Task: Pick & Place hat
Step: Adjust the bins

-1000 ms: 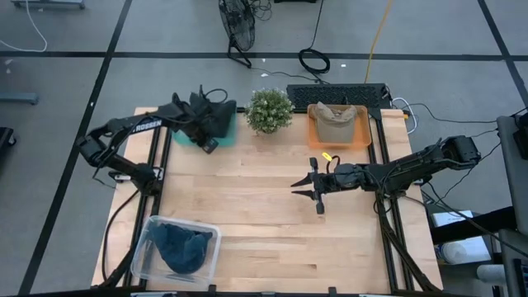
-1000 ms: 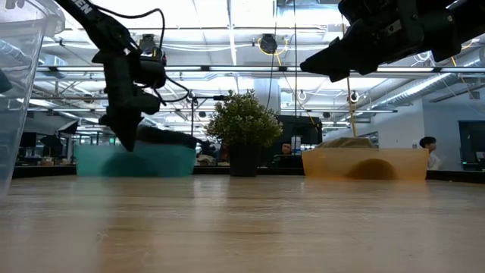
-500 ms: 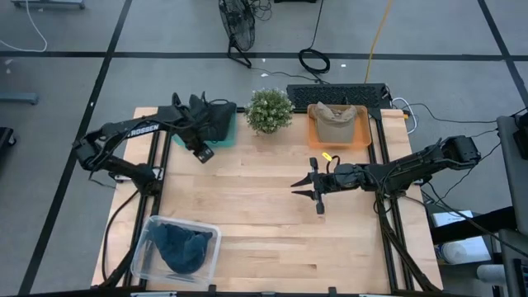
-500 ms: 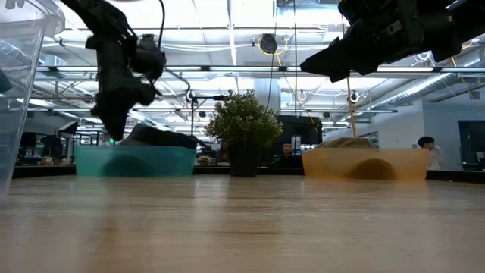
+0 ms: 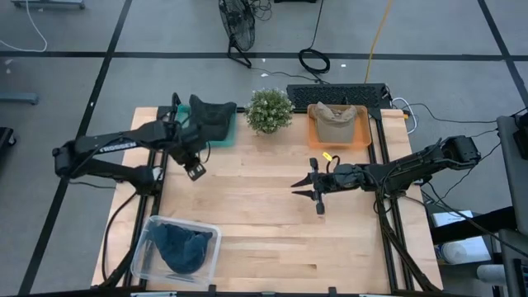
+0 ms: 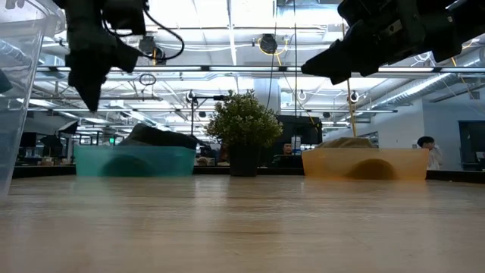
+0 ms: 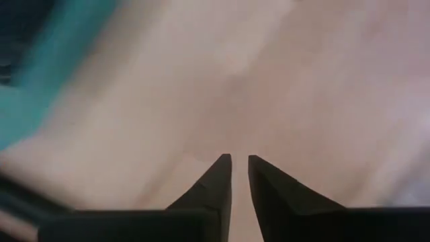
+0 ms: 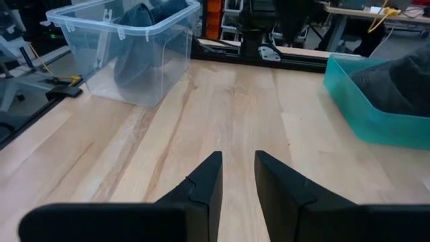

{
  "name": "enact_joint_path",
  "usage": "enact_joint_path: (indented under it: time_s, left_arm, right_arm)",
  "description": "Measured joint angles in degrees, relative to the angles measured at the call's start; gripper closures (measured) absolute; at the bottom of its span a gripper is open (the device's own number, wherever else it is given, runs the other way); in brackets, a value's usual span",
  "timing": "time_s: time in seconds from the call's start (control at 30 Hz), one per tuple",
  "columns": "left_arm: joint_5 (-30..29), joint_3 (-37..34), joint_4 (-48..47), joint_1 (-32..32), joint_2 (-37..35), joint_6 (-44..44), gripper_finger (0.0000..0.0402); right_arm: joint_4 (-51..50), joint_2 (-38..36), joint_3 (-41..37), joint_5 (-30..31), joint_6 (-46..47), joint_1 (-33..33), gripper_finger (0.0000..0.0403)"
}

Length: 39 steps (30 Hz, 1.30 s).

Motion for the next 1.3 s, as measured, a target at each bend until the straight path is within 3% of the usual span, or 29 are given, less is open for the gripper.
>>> enact_joint_path:
  time_s: [0.2, 0.37, 0.47, 0.73, 0.93, 1.3]
  left_arm:
    - [12.52, 0.0, -0.84, -14.87, -2.6, -2.45, 0.0375]
    - [13.23, 0.0, 1.49, -28.86, -4.93, -7.36, 0.0397]
    - [11.05, 0.0, 4.11, -34.93, -6.16, -9.14, 0.0387]
    - [0.78, 0.0, 15.18, -46.1, -7.33, -10.52, 0.0314]
    - [-1.23, 0.0, 12.89, -54.2, -2.64, -14.02, 0.0299]
    - [-3.19, 0.0, 11.21, -57.06, 1.81, -15.88, 0.0298]
  right_arm:
    - [-0.25, 0.0, 0.0, -0.02, 0.64, -0.01, 0.0328]
    - [-0.25, 0.0, 0.0, 0.0, 0.09, 0.01, 0.0328]
    - [-0.26, 0.0, 0.0, 0.0, 0.23, 0.0, 0.0328]
    - [1.0, 0.0, 0.0, 0.02, 1.03, 0.0, 0.0328]
    - [1.06, 0.0, 0.0, 0.03, 1.03, 0.01, 0.0328]
    - [2.18, 0.0, 0.0, 0.04, 1.08, 0.0, 0.0328]
